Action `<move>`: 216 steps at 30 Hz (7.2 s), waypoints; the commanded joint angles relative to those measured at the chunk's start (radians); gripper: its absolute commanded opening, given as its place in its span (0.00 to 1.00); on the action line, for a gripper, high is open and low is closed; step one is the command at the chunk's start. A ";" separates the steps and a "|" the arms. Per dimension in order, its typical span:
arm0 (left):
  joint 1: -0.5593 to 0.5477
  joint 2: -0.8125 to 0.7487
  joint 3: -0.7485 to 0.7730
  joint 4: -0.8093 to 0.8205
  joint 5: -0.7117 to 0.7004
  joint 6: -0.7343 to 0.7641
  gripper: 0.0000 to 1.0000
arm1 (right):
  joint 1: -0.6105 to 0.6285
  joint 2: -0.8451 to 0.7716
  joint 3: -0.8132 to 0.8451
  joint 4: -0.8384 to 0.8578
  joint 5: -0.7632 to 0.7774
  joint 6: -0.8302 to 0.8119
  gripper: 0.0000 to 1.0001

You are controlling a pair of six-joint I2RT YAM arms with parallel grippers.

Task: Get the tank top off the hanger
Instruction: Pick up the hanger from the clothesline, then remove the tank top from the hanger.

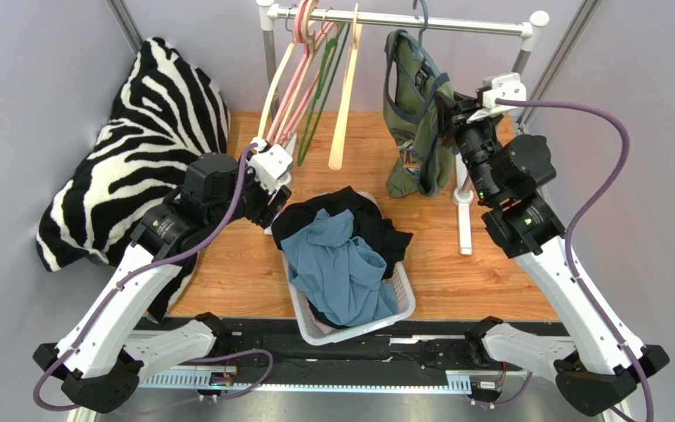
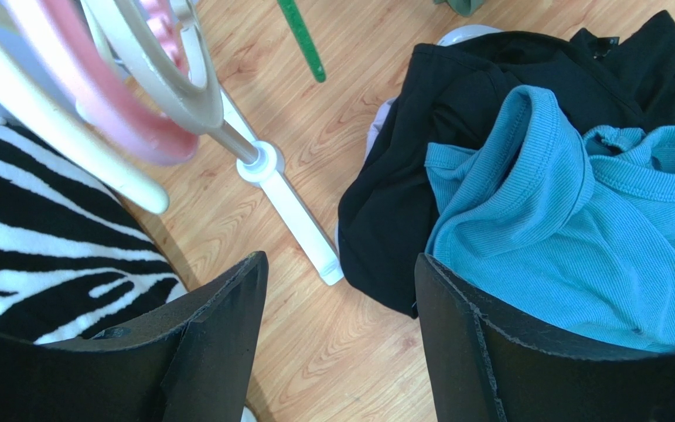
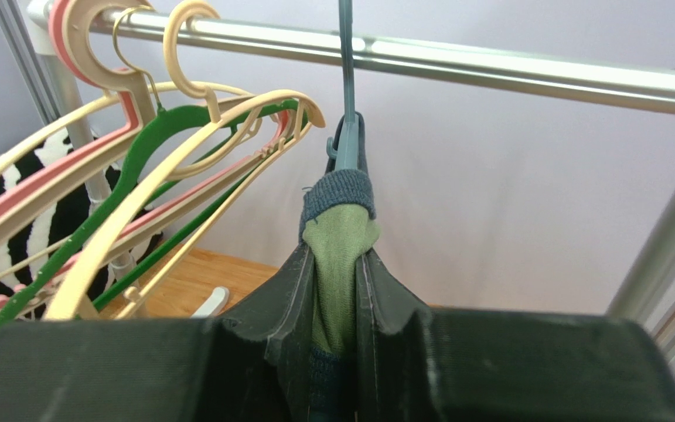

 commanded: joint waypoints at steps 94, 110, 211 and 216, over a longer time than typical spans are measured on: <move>0.056 -0.356 0.123 -0.267 0.040 0.412 0.98 | 0.001 -0.123 0.366 -0.275 -0.733 0.352 0.00; 0.056 -0.186 0.375 -0.095 0.555 0.180 0.85 | 0.011 -0.273 0.044 -0.267 -1.014 0.026 0.00; 0.097 -0.182 0.182 0.002 0.707 0.248 0.14 | 0.245 -0.318 -0.177 -0.155 -0.726 0.094 0.00; 0.099 -0.188 0.175 0.002 0.699 0.254 0.14 | 0.245 -0.377 -0.155 -0.252 -0.703 0.076 0.00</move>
